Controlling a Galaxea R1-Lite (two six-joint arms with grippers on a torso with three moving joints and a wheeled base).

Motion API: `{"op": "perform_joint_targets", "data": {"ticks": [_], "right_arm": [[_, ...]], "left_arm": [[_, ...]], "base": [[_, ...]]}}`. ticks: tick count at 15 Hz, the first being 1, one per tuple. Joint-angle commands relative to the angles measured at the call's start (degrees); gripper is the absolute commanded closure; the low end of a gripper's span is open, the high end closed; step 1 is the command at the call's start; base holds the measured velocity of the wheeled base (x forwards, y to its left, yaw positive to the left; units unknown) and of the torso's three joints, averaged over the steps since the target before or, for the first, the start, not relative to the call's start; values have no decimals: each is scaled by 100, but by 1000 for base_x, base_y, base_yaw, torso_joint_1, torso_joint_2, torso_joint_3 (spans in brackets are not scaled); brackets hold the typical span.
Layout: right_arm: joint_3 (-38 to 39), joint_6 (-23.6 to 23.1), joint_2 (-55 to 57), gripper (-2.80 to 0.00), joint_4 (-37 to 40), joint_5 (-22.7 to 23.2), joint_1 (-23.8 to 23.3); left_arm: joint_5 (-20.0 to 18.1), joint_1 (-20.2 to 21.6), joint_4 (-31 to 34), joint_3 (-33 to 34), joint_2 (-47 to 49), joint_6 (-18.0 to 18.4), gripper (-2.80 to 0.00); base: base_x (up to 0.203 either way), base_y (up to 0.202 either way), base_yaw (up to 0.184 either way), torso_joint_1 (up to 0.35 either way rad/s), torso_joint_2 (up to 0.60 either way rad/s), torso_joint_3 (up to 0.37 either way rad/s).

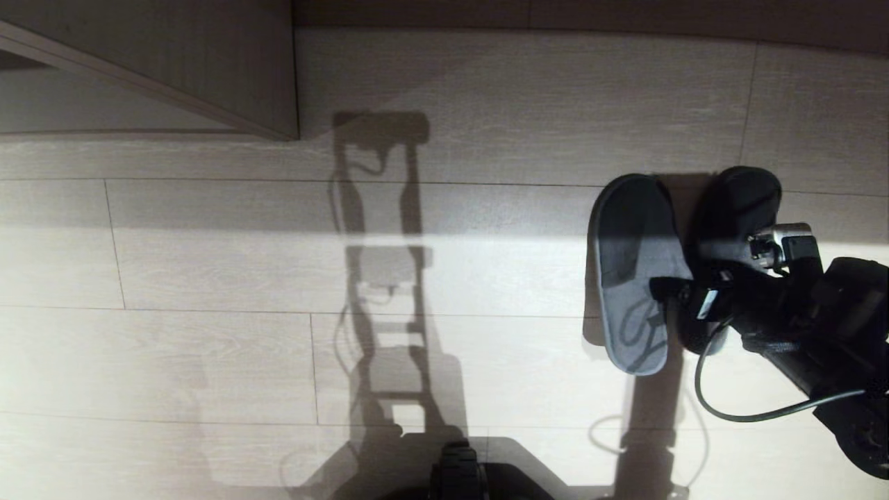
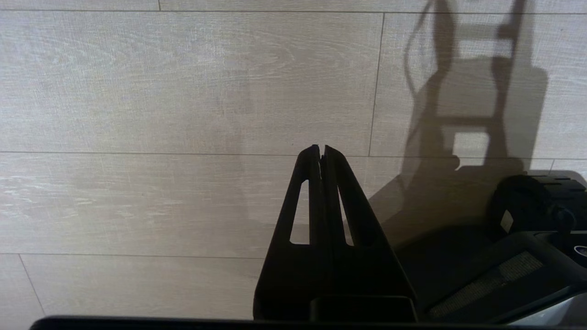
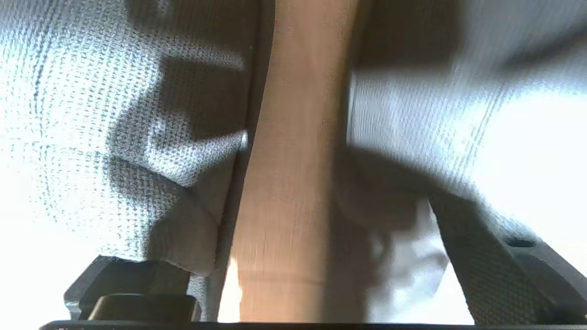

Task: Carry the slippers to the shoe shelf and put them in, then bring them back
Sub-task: Place the slippers on the floor

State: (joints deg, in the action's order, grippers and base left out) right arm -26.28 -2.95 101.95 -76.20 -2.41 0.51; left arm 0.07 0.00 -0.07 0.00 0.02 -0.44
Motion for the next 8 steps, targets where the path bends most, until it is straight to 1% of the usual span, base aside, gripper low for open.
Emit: {"op": "perform_joint_targets", "data": {"ticks": [1, 3, 7, 8], "right_arm": [[-17, -19, -393, -280, 424, -3, 1], [-2, -62, -580, -280, 886, -5, 2], [8, -79, -586, -280, 1017, -12, 2], [-16, -72, -602, -280, 1361, -60, 2]], "left_arm": [[1, 0, -1, 0, -11, 0, 0], [1, 7, -1, 0, -11, 5, 0], [1, 0, -1, 0, -11, 0, 0], [1, 0, -1, 0, -11, 0, 0]], "base": [[0, 0, 0, 0, 0, 0], [0, 0, 0, 0, 0, 0], [0, 0, 0, 0, 0, 0], [0, 0, 0, 0, 0, 0]]}}
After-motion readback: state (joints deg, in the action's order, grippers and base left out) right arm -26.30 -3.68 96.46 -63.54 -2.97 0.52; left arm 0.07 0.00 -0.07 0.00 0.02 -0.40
